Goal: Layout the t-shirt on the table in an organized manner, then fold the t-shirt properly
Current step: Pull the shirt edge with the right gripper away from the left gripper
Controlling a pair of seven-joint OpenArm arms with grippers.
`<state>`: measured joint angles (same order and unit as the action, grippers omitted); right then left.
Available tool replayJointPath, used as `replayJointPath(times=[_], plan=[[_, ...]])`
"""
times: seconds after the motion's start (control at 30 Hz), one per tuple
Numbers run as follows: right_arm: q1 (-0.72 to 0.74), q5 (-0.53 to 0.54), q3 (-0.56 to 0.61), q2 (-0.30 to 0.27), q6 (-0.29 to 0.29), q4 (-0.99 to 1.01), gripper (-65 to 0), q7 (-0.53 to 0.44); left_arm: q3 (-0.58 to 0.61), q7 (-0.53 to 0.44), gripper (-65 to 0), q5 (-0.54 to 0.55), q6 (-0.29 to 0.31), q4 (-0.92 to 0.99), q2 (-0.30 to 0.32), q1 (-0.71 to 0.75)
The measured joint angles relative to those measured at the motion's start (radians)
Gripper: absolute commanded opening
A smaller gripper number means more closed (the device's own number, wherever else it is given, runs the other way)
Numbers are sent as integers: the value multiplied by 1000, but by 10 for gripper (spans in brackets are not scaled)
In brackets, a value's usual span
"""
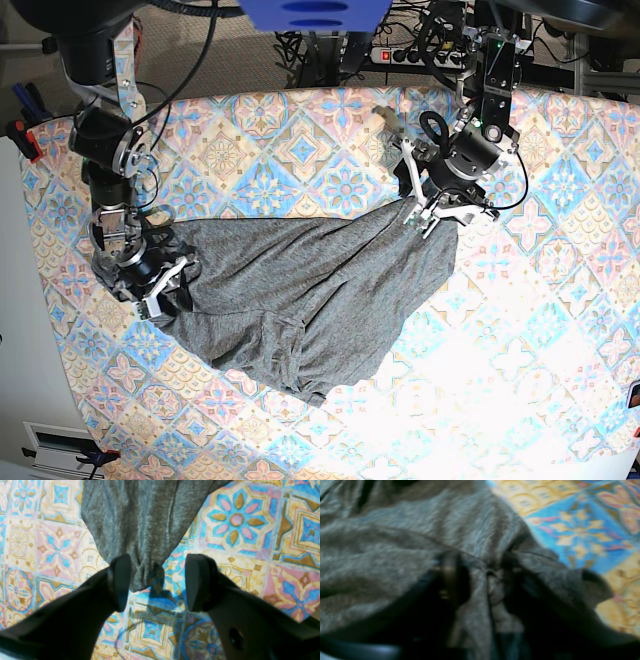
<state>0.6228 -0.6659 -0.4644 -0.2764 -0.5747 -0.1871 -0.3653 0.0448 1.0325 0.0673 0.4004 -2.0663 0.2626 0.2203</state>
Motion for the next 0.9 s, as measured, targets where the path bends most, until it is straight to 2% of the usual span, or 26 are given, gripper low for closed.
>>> replayJointPath(times=[0.03, 0.07, 0.23, 0.33, 0.47, 0.5, 0.77, 0.9], plan=[[0, 3, 0, 1, 0, 0, -637, 0, 0, 0, -316, 0, 0, 0, 0, -1], [0, 1, 0, 1, 0, 0, -650, 0, 0, -1, -316, 0, 0, 0, 0, -1], [-4, -3, -3, 2, 0, -26, -650, 11, 0, 0, -316, 0, 0, 0, 0, -1], [-20, -34, -3, 9, -8, -124, -650, 53, 0, -1, -316, 0, 0, 1, 0, -1], [-34, -32, -1, 19, -7, -291, -650, 45, 0, 0, -316, 0, 0, 2, 0, 0], [-48, -16, -2, 28, 8, -337, -650, 34, 0, 0, -316, 1, 0, 3, 0, -1], [-257, -42, -2, 109, -10, -669, -650, 55, 4, 0, -316, 4, 0, 4, 0, -1], [-330, -23, -7, 123, -3, -806, -650, 43, 5, 0, -316, 3, 0, 4, 0, -3]])
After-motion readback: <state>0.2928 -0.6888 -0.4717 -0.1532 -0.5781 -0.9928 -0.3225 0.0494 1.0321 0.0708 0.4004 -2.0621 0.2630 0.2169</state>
